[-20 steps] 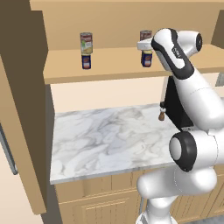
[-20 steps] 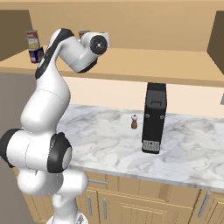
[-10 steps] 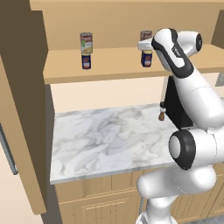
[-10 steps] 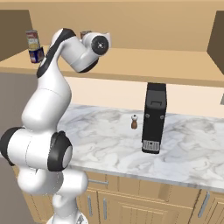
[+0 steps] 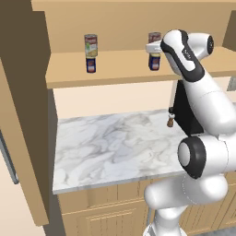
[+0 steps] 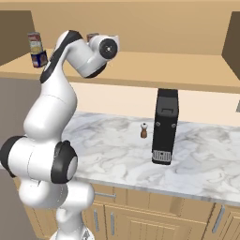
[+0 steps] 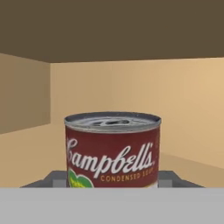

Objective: Stack two cans on top of the other two cans in the cabinet.

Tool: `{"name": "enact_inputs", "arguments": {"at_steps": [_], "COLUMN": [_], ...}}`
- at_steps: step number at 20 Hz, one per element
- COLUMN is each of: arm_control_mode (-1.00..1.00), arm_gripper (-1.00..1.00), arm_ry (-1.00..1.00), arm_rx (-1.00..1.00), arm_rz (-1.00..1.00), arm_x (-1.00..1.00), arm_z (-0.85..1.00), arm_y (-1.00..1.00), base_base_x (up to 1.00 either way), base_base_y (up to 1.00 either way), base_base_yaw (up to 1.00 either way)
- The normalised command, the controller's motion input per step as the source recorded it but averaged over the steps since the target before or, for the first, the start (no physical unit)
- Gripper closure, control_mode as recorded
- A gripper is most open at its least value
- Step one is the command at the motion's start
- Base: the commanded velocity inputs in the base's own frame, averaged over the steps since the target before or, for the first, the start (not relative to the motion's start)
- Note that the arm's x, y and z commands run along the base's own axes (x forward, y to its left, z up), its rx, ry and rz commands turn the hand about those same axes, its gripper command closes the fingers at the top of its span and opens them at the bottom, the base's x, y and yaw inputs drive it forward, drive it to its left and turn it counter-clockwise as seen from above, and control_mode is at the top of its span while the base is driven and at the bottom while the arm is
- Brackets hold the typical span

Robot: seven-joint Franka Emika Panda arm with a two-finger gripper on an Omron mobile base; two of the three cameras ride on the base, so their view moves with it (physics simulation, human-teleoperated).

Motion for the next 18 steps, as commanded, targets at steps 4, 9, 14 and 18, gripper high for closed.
{"name": "enact_inputs", "arguments": {"at_steps": [4,9,14,18], "arm_control_mode": [-1.00,-1.00,-1.00,-1.00], "arm_gripper": [1.00,1.00,1.00,1.00], "arm_ry": [0.00,0.00,0.00,0.00], "arm_rx": [0.00,0.02,0.01,0.00], "arm_rz": [0.00,0.00,0.00,0.00], "arm_x": [0.16,0.08,-0.01,-0.08], "arm_z": [-0.12,-0.15,-0.14,-0.20], "arm_y": [0.05,0.00,-0.01,0.00], "base_base_x": [0.00,0.00,0.00,0.00], "base_base_y": [0.00,0.00,0.00,0.00], "base_base_yaw": [0.00,0.00,0.00,0.00]}}
